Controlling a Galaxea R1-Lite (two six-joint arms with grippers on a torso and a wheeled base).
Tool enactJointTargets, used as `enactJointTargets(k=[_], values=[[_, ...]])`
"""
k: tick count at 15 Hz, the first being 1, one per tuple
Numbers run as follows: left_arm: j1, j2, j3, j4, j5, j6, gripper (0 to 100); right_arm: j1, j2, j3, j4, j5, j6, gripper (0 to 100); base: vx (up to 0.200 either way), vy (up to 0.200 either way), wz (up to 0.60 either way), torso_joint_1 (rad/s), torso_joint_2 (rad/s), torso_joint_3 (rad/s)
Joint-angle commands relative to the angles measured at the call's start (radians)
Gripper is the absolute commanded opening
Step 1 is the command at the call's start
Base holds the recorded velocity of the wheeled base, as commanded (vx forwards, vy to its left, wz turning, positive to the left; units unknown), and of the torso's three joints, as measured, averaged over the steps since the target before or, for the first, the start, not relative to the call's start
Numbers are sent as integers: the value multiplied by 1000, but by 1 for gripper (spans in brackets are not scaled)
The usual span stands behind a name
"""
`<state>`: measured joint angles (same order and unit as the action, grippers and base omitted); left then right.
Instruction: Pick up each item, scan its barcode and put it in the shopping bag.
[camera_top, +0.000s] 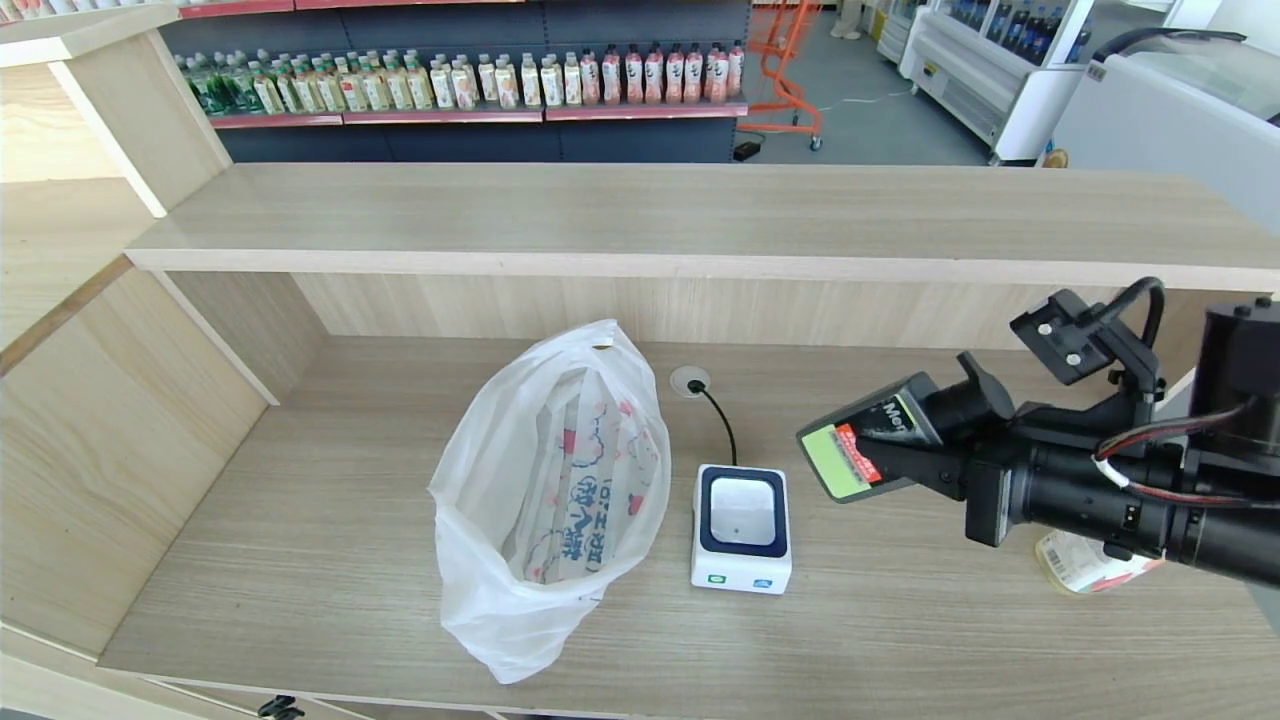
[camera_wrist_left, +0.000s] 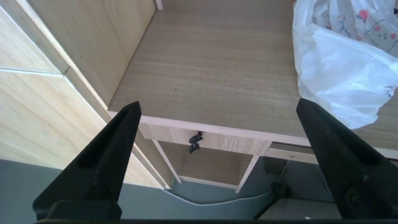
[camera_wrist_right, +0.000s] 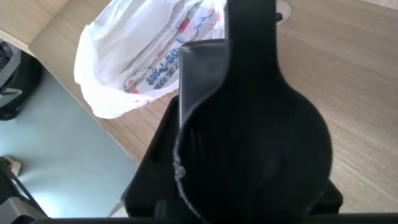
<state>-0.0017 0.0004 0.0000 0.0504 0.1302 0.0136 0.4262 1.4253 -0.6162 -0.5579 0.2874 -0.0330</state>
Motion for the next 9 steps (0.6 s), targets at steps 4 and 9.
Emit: enactJointTargets(k=[4,9], values=[[0,1,0,0,0,-3,100,0,-59,59,0,1,1,0,-50,0,0,3,-1,1],[0,0,0,0,0,-1,100,29,-66,64,-2,1,94,0,-40,0,0,0,0,0]])
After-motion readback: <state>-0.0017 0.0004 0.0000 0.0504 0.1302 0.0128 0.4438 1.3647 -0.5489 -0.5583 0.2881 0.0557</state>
